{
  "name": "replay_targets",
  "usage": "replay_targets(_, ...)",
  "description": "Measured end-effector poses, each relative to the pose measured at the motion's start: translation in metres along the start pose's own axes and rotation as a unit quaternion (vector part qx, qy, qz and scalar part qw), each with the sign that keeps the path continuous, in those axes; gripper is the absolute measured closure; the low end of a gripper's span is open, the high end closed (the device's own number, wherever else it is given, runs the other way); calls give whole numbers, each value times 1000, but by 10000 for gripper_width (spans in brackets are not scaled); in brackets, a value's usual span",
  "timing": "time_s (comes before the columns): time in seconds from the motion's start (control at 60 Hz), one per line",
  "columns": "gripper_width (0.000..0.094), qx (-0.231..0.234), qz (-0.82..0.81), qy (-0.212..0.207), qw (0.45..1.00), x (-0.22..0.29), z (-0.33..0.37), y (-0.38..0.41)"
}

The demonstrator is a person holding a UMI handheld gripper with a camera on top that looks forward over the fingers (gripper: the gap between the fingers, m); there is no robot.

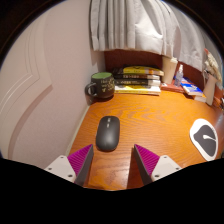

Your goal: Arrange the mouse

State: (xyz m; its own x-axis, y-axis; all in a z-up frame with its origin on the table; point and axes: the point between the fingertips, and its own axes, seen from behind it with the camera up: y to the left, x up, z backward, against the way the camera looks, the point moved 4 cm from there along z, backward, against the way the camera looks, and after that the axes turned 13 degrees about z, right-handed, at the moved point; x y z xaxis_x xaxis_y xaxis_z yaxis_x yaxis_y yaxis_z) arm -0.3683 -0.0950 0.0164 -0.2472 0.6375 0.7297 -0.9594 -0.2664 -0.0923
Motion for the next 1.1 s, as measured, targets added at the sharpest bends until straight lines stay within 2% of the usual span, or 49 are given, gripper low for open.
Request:
replay_targets(0.133, 148, -19, -3, 2, 1000, 25, -30, -4)
replay_targets(0.217, 252, -26, -3, 8, 1000, 35, -41, -6)
replay_targets(0.283, 438, -38, -5, 16, 999, 38, -47, -10)
replay_targets(0.333, 446, -42, -14, 21, 999, 39, -49, -11)
replay_targets(0.5, 559, -34, -16, 33, 999, 40, -50, -13)
replay_targets(0.633, 562, -20, -9, 45, 999, 42, -52, -14)
replay_targets(0.75, 561, 11, 14, 53, 998, 54, -46, -18)
replay_targets(0.85, 560, 20, 21, 5, 1000, 101, -16, -44)
replay_targets(0.967, 559, 1, 56, -46, 997, 149, 35, -104)
replay_targets(1.1, 557, -40, 72, -70, 994, 160, 88, -198)
